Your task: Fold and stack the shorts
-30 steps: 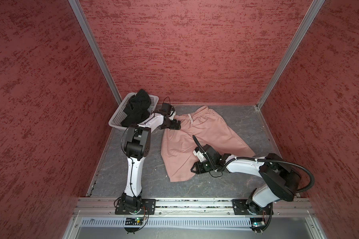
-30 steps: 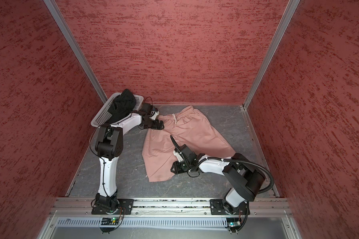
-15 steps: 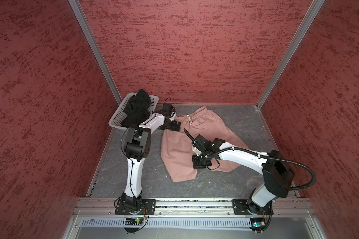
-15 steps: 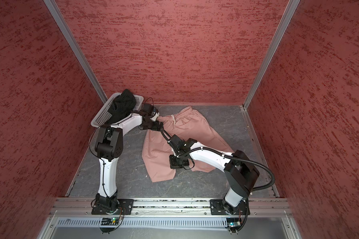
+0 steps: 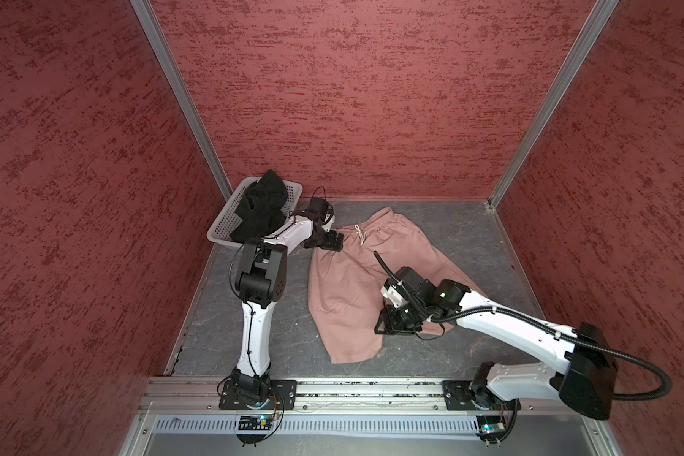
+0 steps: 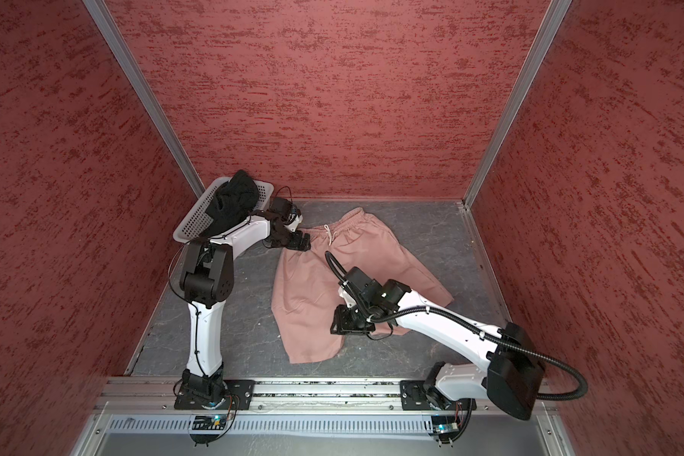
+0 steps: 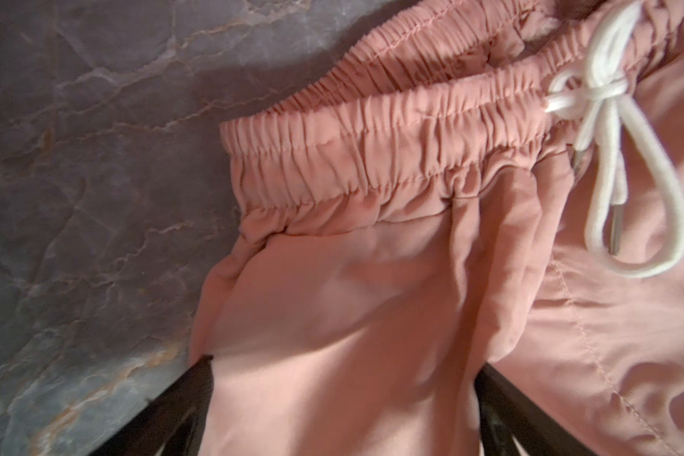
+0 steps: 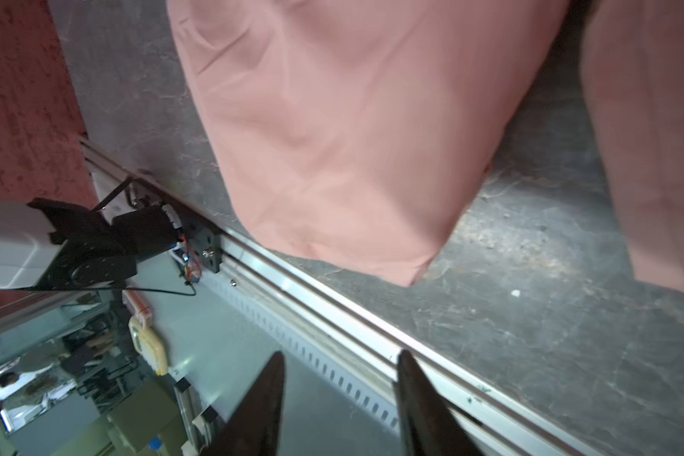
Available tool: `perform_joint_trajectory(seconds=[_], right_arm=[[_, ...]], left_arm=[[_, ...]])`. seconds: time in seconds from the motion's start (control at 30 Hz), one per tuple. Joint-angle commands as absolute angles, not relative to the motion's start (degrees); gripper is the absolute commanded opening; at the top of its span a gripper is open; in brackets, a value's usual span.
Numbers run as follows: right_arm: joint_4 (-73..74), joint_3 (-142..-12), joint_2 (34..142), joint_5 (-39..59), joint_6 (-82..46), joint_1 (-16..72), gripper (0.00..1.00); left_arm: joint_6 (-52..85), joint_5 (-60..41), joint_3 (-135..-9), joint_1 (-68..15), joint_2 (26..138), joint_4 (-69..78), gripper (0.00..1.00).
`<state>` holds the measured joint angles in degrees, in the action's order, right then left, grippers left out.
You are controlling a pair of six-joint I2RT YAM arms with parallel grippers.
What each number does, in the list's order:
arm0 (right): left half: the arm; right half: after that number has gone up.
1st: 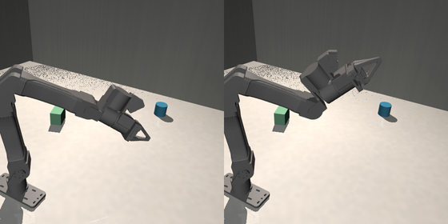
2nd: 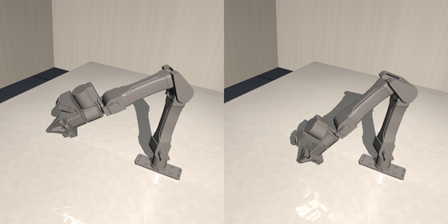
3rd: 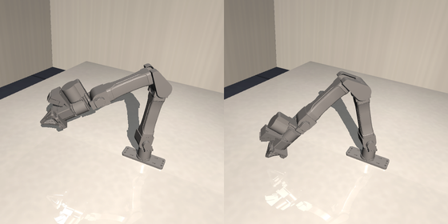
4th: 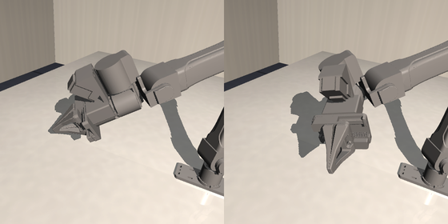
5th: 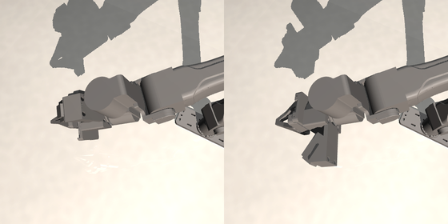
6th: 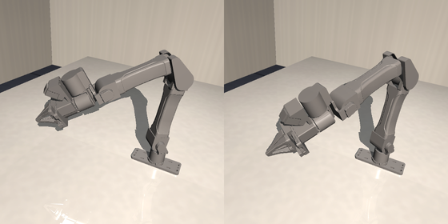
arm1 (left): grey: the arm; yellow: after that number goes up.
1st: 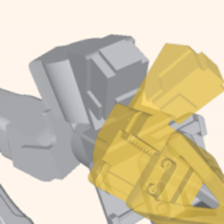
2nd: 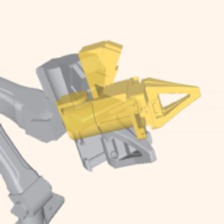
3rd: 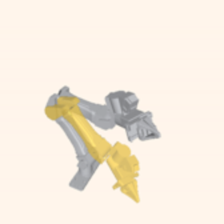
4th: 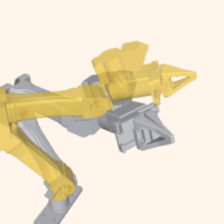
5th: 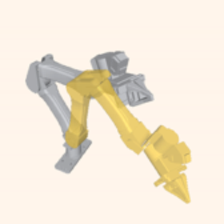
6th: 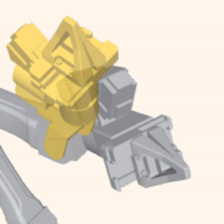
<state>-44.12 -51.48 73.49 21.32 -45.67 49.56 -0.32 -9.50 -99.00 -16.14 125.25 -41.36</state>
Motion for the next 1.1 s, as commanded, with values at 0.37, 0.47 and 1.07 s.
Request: perform_joint_trajectory(seconds=[0.37, 0.47, 1.07], right_arm=[[-28.6, -40.4, 73.6, 13.7, -47.5, 44.4, 0.42], [-25.4, -40.9, 77.1, 15.2, -47.5, 46.3, 0.44], [-23.2, -44.9, 88.6, 10.5, -48.7, 49.2, 0.43]], left_arm=[[-1.3, -12.8, -98.6, -16.0, 118.5, -35.7, 0.99], [-0.8, -13.2, -97.8, -15.5, 118.3, -35.6, 0.99], [-0.9, -12.3, -95.6, -15.6, 118.8, -36.3, 0.99]])
